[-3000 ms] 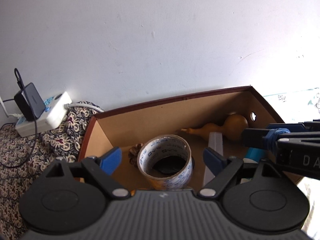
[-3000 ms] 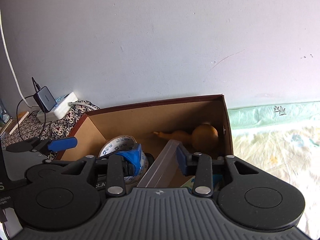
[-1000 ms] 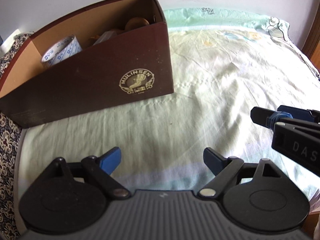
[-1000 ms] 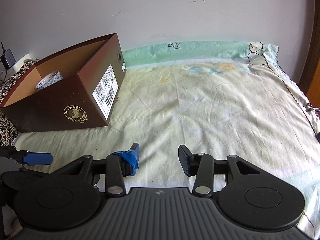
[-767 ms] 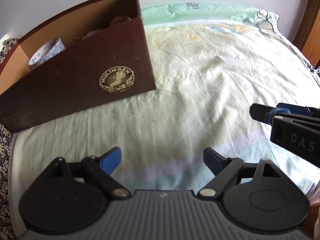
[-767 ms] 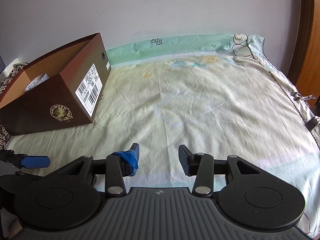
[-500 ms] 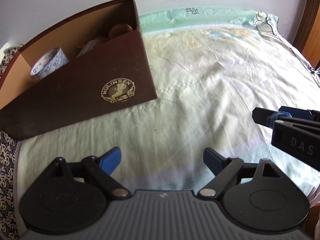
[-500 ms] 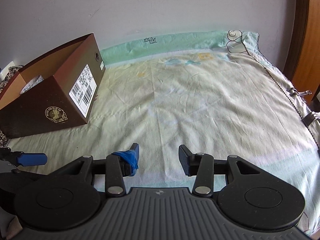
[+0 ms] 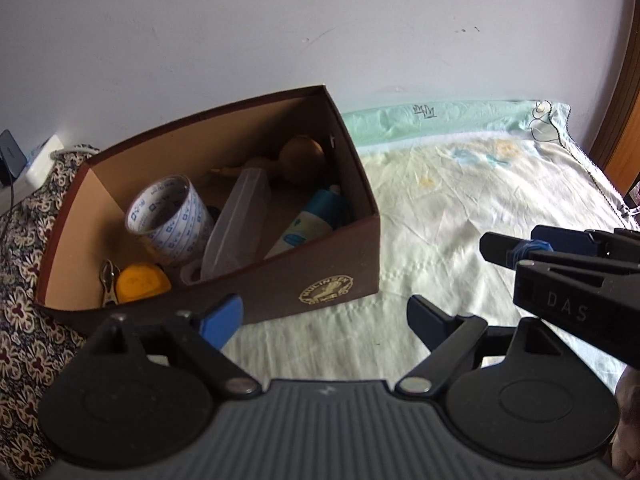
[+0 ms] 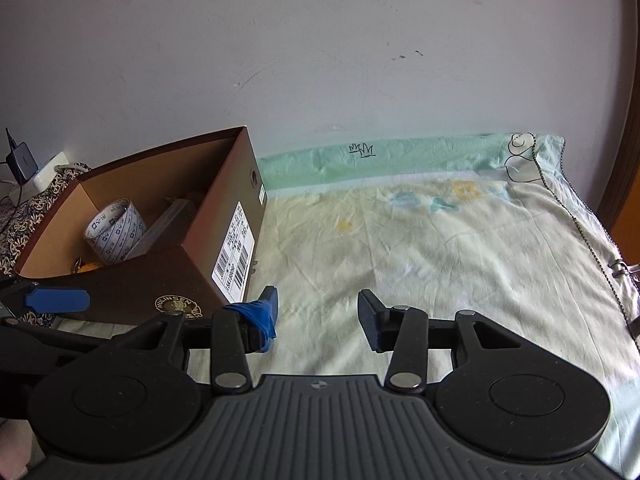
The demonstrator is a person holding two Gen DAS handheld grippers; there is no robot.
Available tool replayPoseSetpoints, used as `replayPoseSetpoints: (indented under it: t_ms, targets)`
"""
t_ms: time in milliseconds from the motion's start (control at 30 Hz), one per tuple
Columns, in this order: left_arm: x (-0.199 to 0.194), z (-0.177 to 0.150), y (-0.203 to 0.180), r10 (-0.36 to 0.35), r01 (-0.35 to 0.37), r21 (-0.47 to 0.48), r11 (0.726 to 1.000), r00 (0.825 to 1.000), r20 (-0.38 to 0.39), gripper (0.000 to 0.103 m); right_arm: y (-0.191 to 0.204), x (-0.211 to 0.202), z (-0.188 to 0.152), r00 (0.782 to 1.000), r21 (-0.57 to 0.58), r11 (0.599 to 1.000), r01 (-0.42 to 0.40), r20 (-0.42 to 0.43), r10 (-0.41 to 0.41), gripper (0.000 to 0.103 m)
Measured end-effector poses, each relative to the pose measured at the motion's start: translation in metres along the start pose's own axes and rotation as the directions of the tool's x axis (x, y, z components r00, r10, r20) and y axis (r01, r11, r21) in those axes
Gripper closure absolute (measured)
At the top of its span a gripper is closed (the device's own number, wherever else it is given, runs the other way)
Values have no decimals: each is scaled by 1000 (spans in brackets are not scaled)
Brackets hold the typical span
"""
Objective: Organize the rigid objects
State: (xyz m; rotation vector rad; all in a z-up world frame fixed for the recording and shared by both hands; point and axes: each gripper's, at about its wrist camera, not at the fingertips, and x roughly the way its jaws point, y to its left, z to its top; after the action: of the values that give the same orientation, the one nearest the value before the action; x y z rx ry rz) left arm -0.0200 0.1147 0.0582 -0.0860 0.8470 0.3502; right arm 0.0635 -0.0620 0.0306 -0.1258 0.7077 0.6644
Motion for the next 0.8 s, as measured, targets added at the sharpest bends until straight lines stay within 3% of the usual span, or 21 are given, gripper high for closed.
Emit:
replayPoseSetpoints:
  t_ms: [333,600,800]
  targets:
    - [-12,24,56,72,-72,-14,997,996,59,15,43,7,30,998,-57,998,-26,53,29,74]
    - [7,30,101,136,-134,-45,990,990,48,15,81,29,44,996,-70,995,-65,48,68,74]
    - [25,28,122,146,-145,-52,988,989,16,15,105,49,44,996,-94,993,-78,25,81,74]
